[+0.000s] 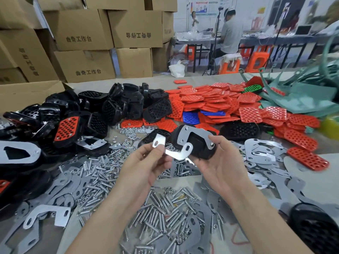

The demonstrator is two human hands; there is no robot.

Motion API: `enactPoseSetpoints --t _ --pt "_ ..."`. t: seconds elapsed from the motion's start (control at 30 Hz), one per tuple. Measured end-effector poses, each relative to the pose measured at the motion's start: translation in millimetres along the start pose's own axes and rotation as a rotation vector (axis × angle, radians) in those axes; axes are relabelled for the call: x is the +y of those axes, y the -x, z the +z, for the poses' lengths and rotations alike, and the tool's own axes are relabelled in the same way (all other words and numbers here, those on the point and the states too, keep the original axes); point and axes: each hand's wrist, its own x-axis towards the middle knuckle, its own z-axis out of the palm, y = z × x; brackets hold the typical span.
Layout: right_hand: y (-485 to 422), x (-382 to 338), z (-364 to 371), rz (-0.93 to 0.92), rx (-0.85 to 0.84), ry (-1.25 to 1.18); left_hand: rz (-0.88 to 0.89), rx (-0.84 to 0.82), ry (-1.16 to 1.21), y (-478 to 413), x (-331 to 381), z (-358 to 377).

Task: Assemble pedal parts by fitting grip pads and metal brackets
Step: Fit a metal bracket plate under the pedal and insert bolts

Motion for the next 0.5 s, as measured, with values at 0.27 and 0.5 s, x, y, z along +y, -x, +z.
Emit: enactPoseSetpoints --t 0.27,0.5 --pt "-1 6 -1 0.008 -0.120 0.072 -0.047 -0.026 0.036 3 -12 12" --pt "3 11 2 0.027 -0.132 0.170 -0.108 -0.034 0.120 3 -20 14"
